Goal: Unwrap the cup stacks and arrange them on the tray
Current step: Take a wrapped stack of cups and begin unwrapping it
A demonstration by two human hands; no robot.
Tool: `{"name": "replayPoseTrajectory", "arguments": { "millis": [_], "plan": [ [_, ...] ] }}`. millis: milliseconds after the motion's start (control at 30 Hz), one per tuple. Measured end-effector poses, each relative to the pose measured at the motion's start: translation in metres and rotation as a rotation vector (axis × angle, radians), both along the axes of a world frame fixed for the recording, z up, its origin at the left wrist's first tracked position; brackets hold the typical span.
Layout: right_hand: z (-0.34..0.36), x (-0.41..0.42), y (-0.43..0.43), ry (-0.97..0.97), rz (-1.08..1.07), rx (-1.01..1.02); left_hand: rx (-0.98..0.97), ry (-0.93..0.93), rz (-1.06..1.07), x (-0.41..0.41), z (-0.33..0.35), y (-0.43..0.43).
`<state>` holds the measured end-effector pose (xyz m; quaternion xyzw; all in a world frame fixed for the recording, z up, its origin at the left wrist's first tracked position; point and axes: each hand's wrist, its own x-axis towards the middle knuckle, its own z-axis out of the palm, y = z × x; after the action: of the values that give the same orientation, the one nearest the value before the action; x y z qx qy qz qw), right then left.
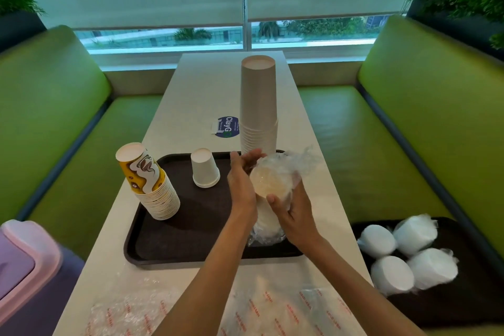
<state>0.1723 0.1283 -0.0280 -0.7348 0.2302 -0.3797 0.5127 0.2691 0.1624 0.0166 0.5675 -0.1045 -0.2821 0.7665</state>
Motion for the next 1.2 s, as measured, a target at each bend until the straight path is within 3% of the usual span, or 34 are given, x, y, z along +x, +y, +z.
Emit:
{"name": "replayPoseTrajectory", "arguments": {
  "millis": [267, 533, 767, 833, 933, 1033, 1200],
  "plan": [
    [-0.040, 0.005, -0.005, 0.066, 0.017, 0.006, 0.040, 0.135, 0.019, -0.010, -0.027, 0.002],
    [-0.069, -0.012, -0.027, 0.351, 0.189, -0.035, 0.085, 0.185, 0.041, -0.012, -0.061, 0.000],
    [-0.065, -0.025, -0.036, 0.633, 0.227, -0.301, 0.247, 0.026, 0.032, -0.003, -0.088, 0.011],
    [-0.054, -0.030, -0.034, 0.568, 0.226, -0.221, 0.234, -0.002, 0.056, 0.003, -0.082, 0.015],
    [-0.034, -0.037, -0.025, 0.303, 0.098, -0.045, 0.140, -0.018, 0.043, 0.012, -0.049, 0.016],
    [-0.011, -0.024, -0.016, 0.120, -0.014, -0.049, 0.042, -0.034, 0.021, 0.013, -0.011, 0.010],
    [-0.007, -0.003, -0.005, 0.051, 0.028, -0.014, 0.034, 0.013, -0.026, -0.007, 0.004, -0.003]
  ]
}}
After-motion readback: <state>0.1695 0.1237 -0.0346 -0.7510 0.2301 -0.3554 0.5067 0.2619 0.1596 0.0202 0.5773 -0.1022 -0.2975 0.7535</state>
